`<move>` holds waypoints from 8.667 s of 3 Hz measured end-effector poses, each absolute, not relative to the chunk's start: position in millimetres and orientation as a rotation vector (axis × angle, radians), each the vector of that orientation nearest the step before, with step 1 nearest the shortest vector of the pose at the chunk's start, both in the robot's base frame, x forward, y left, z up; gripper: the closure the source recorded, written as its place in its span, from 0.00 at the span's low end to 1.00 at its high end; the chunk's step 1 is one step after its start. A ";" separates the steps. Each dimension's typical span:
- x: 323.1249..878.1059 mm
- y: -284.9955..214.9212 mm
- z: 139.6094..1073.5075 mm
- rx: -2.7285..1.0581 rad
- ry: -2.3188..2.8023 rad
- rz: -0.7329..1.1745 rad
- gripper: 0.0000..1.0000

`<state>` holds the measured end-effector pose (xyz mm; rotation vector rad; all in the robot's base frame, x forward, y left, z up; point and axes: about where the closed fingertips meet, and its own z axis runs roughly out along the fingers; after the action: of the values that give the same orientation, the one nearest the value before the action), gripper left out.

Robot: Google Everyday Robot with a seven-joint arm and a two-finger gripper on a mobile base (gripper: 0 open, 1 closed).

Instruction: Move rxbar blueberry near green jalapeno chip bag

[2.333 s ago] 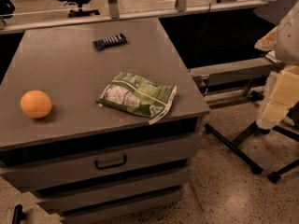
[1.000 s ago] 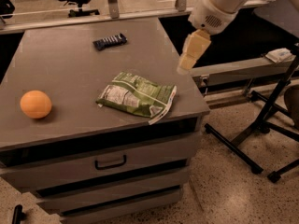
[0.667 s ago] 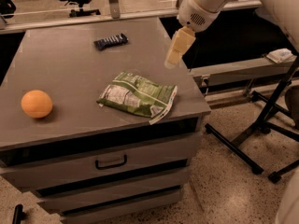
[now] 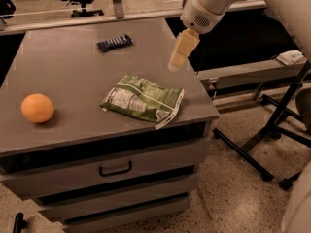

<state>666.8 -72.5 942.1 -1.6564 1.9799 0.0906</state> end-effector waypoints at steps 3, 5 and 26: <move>780.2 34.0 967.2 -1.585 1.576 0.276 0.00; 831.1 63.7 936.8 -1.375 1.674 0.406 0.00; 880.5 145.4 872.2 -1.286 1.626 0.530 1.00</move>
Offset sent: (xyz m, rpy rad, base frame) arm 0.1361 0.1208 0.0548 0.3251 -0.2710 0.2705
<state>880.5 145.4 872.2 -1.2859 1.6260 0.5298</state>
